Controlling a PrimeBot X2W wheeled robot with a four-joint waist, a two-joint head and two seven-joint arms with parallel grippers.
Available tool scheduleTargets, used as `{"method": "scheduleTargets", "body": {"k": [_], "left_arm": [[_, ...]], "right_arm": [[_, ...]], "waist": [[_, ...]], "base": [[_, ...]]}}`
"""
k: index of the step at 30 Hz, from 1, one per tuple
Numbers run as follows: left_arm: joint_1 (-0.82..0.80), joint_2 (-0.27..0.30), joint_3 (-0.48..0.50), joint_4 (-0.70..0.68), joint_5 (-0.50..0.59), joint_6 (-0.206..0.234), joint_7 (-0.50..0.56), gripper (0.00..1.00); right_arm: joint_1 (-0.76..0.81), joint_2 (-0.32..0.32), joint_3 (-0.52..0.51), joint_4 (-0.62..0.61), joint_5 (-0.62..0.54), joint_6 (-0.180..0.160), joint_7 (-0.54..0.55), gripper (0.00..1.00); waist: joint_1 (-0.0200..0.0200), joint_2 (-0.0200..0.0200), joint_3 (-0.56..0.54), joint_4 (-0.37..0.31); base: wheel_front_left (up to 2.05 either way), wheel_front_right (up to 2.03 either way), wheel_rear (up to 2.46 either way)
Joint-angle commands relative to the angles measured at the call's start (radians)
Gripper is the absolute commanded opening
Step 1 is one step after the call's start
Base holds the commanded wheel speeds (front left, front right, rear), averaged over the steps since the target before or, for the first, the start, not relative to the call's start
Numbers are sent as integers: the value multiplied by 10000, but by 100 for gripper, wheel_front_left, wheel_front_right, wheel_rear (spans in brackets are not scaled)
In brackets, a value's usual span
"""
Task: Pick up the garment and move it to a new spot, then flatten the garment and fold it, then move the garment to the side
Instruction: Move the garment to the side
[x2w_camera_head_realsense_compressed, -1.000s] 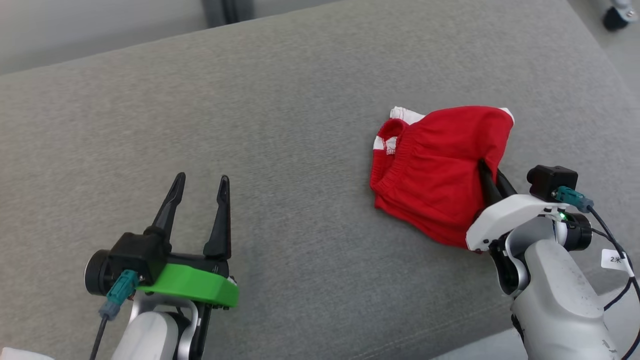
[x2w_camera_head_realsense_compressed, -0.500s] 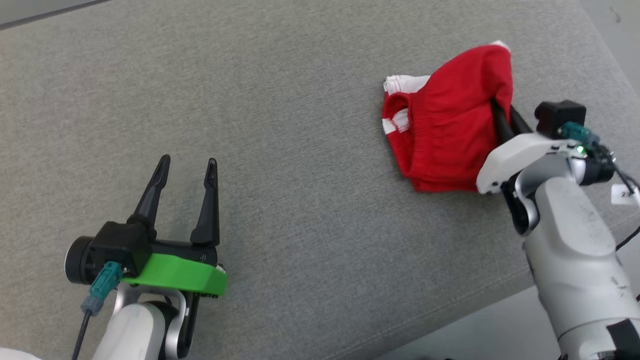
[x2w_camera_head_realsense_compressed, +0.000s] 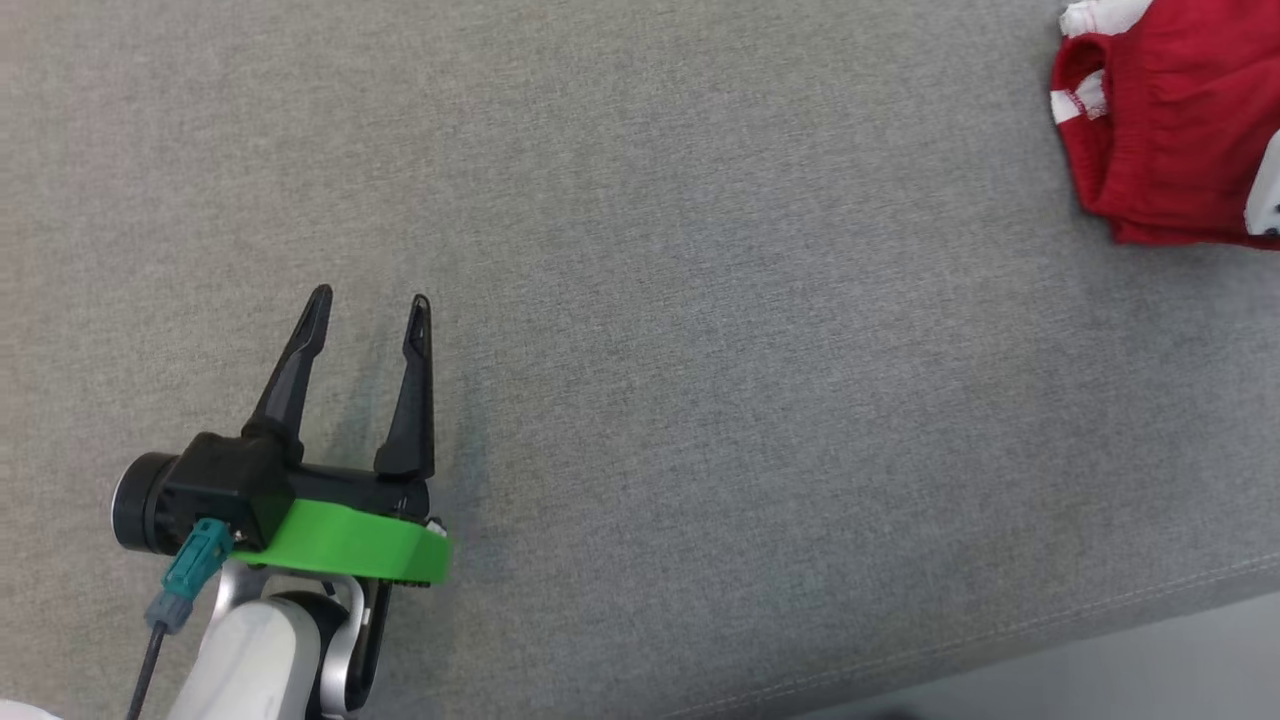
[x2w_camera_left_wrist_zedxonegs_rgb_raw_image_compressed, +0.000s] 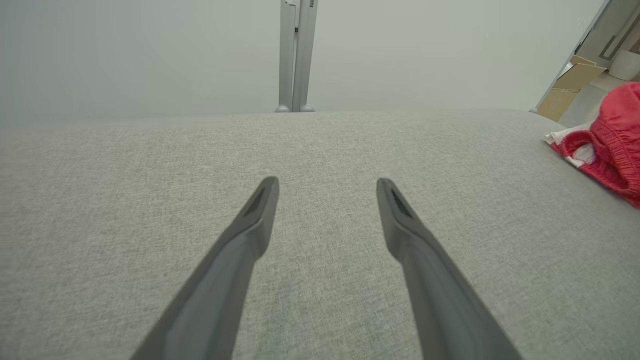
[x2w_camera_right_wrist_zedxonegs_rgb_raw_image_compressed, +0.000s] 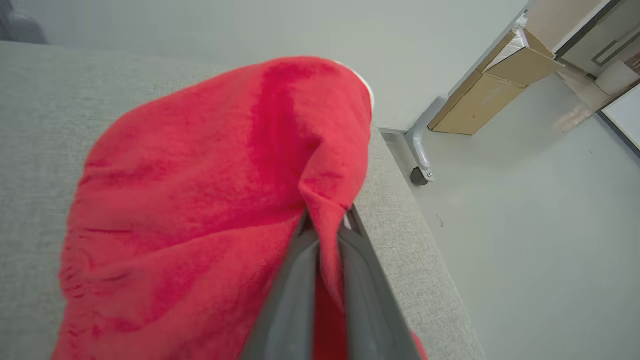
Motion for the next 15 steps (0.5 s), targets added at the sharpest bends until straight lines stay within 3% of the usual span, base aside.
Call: {"method": "scheduleTargets", "body": {"k": [1, 3, 4, 15], "left_arm": [[-144, 88, -11, -59, 120, 48, 32, 100], [-141, 108, -20, -84, 114, 61, 32, 100], [-156, 101, -50, -92, 136, 80, 23, 100], [-238, -46, -114, 245, -111, 40, -145, 100]], "right_arm": [[-218, -85, 109, 94, -150, -14, -119, 0], [-397, -244, 228, 212, -321, -15, -292, 0], [-534, -364, 248, 370, -484, -15, -486, 100], [-968, 103, -16, 669, -1155, -14, -1700, 100]], "waist": [[-1, -1, 263, 252], [-1, -1, 316, 272], [-1, -1, 348, 281], [-1, -1, -201, 81]], "base": [[0, 0, 0], [0, 0, 0], [0, 0, 0], [0, 0, 0]]}}
